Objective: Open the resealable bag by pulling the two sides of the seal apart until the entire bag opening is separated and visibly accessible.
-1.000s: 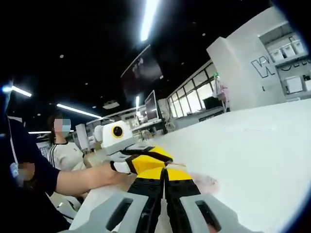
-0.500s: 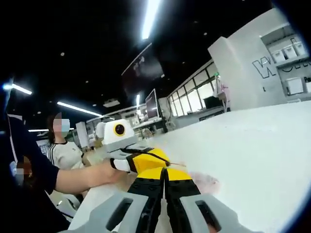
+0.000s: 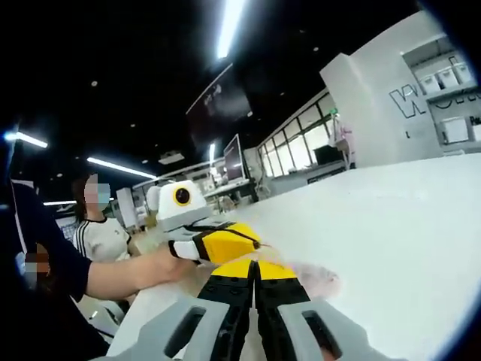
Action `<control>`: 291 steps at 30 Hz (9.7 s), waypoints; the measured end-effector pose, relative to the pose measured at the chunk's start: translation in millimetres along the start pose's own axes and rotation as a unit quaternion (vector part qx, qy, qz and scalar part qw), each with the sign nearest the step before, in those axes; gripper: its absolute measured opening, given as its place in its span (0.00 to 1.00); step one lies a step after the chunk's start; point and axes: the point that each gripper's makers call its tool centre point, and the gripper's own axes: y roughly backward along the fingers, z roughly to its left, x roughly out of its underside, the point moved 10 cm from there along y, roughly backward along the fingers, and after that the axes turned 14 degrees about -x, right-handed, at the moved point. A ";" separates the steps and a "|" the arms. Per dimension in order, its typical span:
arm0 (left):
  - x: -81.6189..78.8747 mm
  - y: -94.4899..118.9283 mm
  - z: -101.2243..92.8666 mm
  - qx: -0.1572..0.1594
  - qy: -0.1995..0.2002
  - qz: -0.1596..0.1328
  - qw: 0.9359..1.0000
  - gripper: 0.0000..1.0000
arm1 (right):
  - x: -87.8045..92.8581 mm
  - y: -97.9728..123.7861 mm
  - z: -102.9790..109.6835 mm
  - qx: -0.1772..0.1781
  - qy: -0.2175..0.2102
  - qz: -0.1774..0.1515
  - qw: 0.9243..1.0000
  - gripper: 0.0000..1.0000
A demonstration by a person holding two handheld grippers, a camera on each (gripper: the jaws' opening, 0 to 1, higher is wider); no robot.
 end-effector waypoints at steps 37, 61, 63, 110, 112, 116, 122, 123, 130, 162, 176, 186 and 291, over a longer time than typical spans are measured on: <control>-0.8 -1.3 -4.3 0.004 -0.041 -0.011 0.999 0.01 | -2.5 1.9 -4.9 0.008 0.015 -0.038 0.999 0.01; -3.8 -0.6 -5.0 -0.001 -0.070 -0.014 0.997 0.00 | 1.3 3.1 -4.8 -0.002 -0.036 -0.023 0.999 0.00; -3.5 -0.5 -5.8 0.000 -0.069 -0.014 0.998 0.00 | 1.8 3.3 -5.1 -0.001 -0.037 -0.021 0.999 0.00; 2.6 -2.6 -3.9 0.001 -0.072 0.005 0.997 0.01 | 4.1 3.9 -5.5 0.010 -0.028 -0.003 1.000 0.00; 3.0 -2.9 -2.9 -0.001 -0.071 0.007 0.997 0.01 | 4.0 4.0 -5.5 0.009 -0.027 -0.003 1.000 0.00; 2.2 -2.2 -2.8 -0.003 -0.071 0.006 0.997 0.01 | 3.6 3.9 -4.7 0.007 -0.027 -0.004 1.000 0.00; -1.3 -1.0 -6.0 0.002 -0.075 -0.005 0.997 0.00 | 5.7 4.1 -5.4 0.009 -0.052 0.002 0.999 0.00; -1.2 -1.2 -7.4 0.003 -0.080 -0.005 0.997 0.00 | 6.3 4.3 -5.5 0.010 -0.055 0.005 0.998 0.00; -1.2 -1.3 -7.8 0.006 -0.078 -0.003 0.997 0.00 | 8.6 3.7 -4.8 0.008 -0.077 0.015 0.997 0.00; -7.0 3.4 1.3 -0.014 -0.058 -0.031 0.998 0.00 | 6.6 1.8 -6.0 0.015 -0.032 0.006 0.999 0.00; -5.4 1.9 0.4 -0.016 -0.076 -0.025 0.997 0.00 | 5.3 1.2 -5.5 0.010 -0.031 -0.005 0.999 0.14; -3.3 0.8 -4.3 -0.006 -0.079 -0.021 0.997 0.00 | 2.0 3.6 -6.4 0.008 -0.039 -0.024 0.999 0.14; -8.2 4.7 8.4 -0.024 -0.020 -0.054 0.998 0.01 | 14.4 3.5 -7.6 0.026 -0.080 0.039 0.996 0.00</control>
